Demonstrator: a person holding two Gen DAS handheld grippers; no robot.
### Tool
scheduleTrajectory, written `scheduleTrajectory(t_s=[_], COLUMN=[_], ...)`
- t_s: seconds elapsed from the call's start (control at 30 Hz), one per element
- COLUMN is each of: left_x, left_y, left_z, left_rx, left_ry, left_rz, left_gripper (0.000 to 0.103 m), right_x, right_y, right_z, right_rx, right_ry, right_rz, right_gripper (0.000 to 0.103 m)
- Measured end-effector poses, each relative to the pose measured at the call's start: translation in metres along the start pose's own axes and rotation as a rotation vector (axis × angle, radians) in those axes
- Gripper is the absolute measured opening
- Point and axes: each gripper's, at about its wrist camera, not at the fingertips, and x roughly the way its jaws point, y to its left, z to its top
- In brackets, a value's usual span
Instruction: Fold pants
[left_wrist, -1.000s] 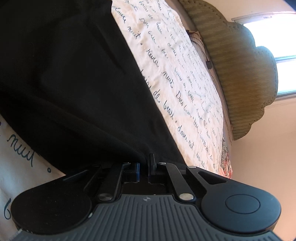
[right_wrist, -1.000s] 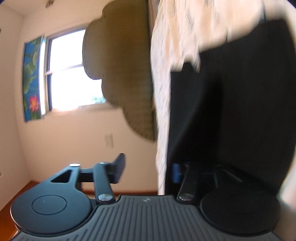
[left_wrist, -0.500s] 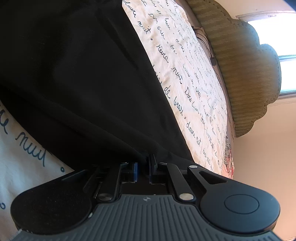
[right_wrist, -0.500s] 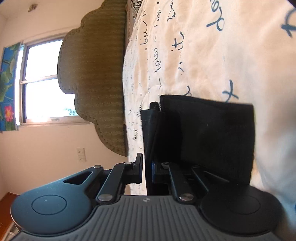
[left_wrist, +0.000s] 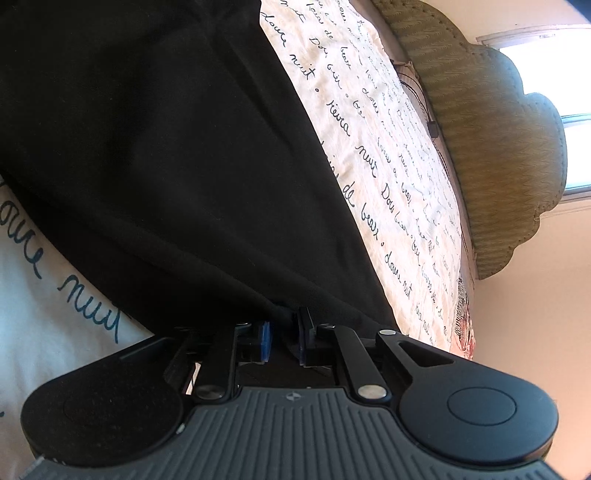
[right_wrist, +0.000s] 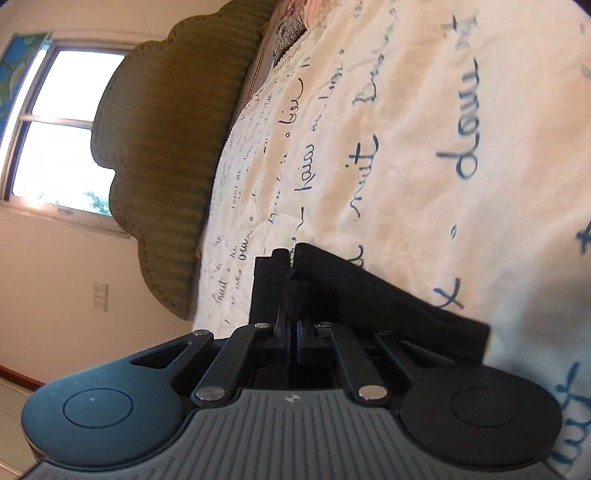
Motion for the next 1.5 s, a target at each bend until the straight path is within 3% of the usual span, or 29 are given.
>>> scheduleTrajectory(t_s=[0.2, 0.37, 0.47, 0.6, 0.7, 0.8, 0.87, 0.97, 1.13, 1.2, 1.3, 1.37, 1.43, 1.5], left_x=[-0.011, -0.017, -0.007, -0.005, -0.006, -0.008, -0.013, -0.029, -0.066, -0.069, -0.064, -0.059, -0.052, -0.048], left_y=[-0.003, -0.001, 0.002, -0.002, -0.004, 0.002, 0.005, 0.009, 0.019, 0.016, 0.007, 0.005, 0.009, 0.015], left_z=[-0.003, -0.008, -0.009, -0.011, -0.01, -0.011, -0.011, -0.007, 0.007, 0.009, 0.008, 0.003, -0.003, -0.011], left_rx=[0.038, 0.099, 0.111, 0.14, 0.155, 0.172, 0.184, 0.215, 0.295, 0.362, 0.465, 0.522, 0.576, 0.64], left_ry=[0.009, 0.005, 0.035, 0.061, 0.089, 0.098, 0.091, 0.048, -0.085, -0.14, -0.19, -0.235, -0.289, -0.352], left_rz=[-0.025, -0.035, 0.006, -0.001, -0.021, -0.023, -0.025, -0.033, -0.021, 0.007, 0.018, 0.028, 0.044, 0.073], left_gripper=[0.018, 0.025, 0.025, 0.03, 0.042, 0.044, 0.044, 0.044, 0.044, 0.044, 0.044, 0.044, 0.044, 0.044], right_x=[-0.033, -0.075, -0.062, -0.072, -0.076, -0.061, -0.058, -0.074, -0.118, -0.11, -0.074, -0.054, -0.03, -0.01], right_y=[0.013, -0.012, -0.052, -0.039, -0.028, -0.046, -0.063, -0.063, -0.06, -0.036, 0.01, 0.029, 0.039, 0.046], right_z=[-0.001, -0.004, -0.006, -0.005, -0.002, 0.0, 0.003, 0.008, 0.011, 0.004, -0.009, -0.003, 0.016, 0.032], right_rx=[-0.062, -0.017, 0.06, 0.02, -0.013, -0.008, 0.06, 0.123, 0.142, 0.039, -0.155, -0.207, -0.271, -0.38], right_ry=[-0.022, -0.02, 0.028, 0.005, -0.007, 0.027, 0.051, 0.067, -0.173, -0.118, 0.054, 0.079, 0.123, 0.141], right_rz=[0.051, 0.069, 0.0, 0.052, 0.058, -0.024, 0.025, 0.036, 0.033, 0.083, 0.088, 0.078, 0.032, -0.088], right_gripper=[0.002, 0.002, 0.002, 0.002, 0.003, 0.003, 0.002, 0.01, 0.011, 0.011, 0.014, 0.015, 0.022, 0.03])
